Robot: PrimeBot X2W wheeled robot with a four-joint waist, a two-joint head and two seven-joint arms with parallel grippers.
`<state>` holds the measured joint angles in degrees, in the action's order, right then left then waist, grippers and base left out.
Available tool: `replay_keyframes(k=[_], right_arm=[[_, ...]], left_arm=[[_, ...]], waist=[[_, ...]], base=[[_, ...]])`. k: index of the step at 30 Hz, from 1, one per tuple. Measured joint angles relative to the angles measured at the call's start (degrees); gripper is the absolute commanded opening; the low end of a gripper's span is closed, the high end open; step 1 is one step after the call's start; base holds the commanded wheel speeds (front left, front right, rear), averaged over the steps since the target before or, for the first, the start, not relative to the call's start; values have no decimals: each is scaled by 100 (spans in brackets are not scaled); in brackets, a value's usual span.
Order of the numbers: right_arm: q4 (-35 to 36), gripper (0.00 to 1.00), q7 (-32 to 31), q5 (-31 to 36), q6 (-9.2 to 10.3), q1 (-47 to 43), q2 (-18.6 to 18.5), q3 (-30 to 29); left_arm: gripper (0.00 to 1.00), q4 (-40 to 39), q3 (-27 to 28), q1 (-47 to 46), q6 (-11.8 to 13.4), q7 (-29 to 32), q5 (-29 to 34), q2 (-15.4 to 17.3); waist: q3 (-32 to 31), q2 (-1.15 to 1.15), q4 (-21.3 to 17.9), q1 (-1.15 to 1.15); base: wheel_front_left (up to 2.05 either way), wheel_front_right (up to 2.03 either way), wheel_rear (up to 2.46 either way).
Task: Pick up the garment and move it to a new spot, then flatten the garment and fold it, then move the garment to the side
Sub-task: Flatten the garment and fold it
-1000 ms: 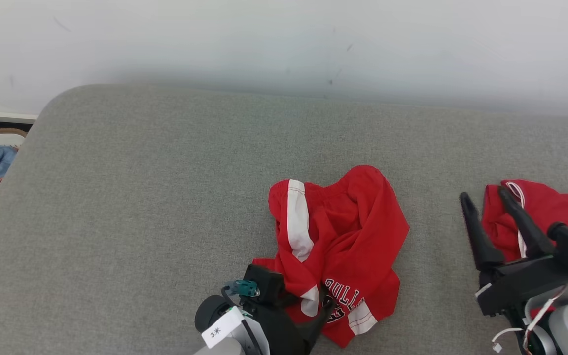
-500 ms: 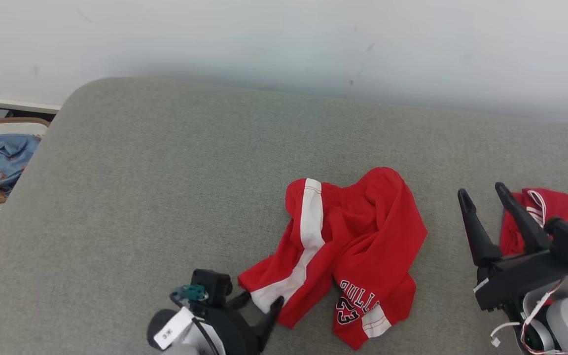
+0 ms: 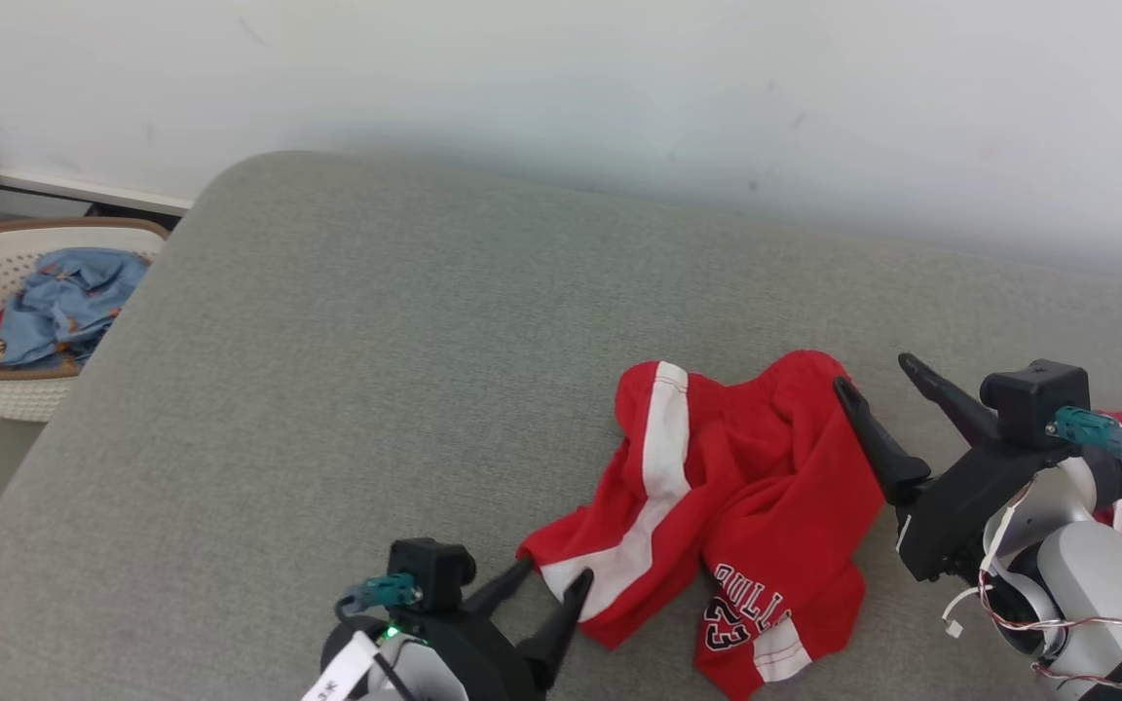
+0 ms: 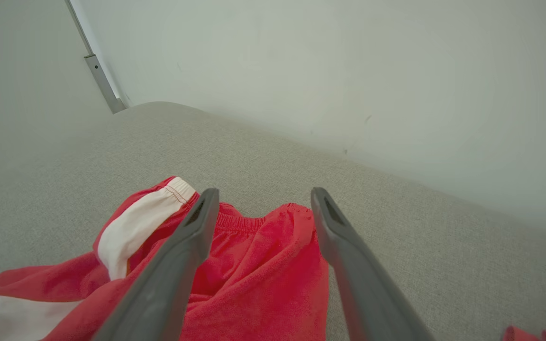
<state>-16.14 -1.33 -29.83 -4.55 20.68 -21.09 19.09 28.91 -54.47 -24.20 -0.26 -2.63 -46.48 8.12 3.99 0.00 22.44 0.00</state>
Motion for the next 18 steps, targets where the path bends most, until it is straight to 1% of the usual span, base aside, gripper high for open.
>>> replay_keyframes(k=[2,4,5,8,12,13,18], right_arm=[[-198,100,-146,-134,-52,37,19,31],[-417,100,-300,-156,-64,151,1,83],[-524,100,-358,-190,-108,229,1,85],[-797,100,-577,-292,-153,536,26,178],[-1191,100,-882,-444,-204,1040,208,339],[-1191,100,-882,-444,-204,1040,208,339],[-1638,100,-1191,-566,-211,1216,314,486]], left_arm=[[100,-110,142,-5,144,-178,18,32],[100,-221,296,-6,290,-366,24,74],[100,-261,366,-5,347,-448,24,89],[100,-374,544,27,468,-662,23,138],[100,-438,712,121,554,-879,23,250],[100,-438,712,121,554,-879,23,250],[100,-539,712,170,564,-887,24,259]], waist=[[-23,0,89,0],[-49,0,187,0],[-62,0,238,0],[-108,0,388,0],[-162,0,551,0],[-162,0,551,0],[-194,0,686,-1]], base=[[0,0,0],[0,0,0],[0,0,0],[0,0,0],[0,0,0],[0,0,0],[0,0,0]])
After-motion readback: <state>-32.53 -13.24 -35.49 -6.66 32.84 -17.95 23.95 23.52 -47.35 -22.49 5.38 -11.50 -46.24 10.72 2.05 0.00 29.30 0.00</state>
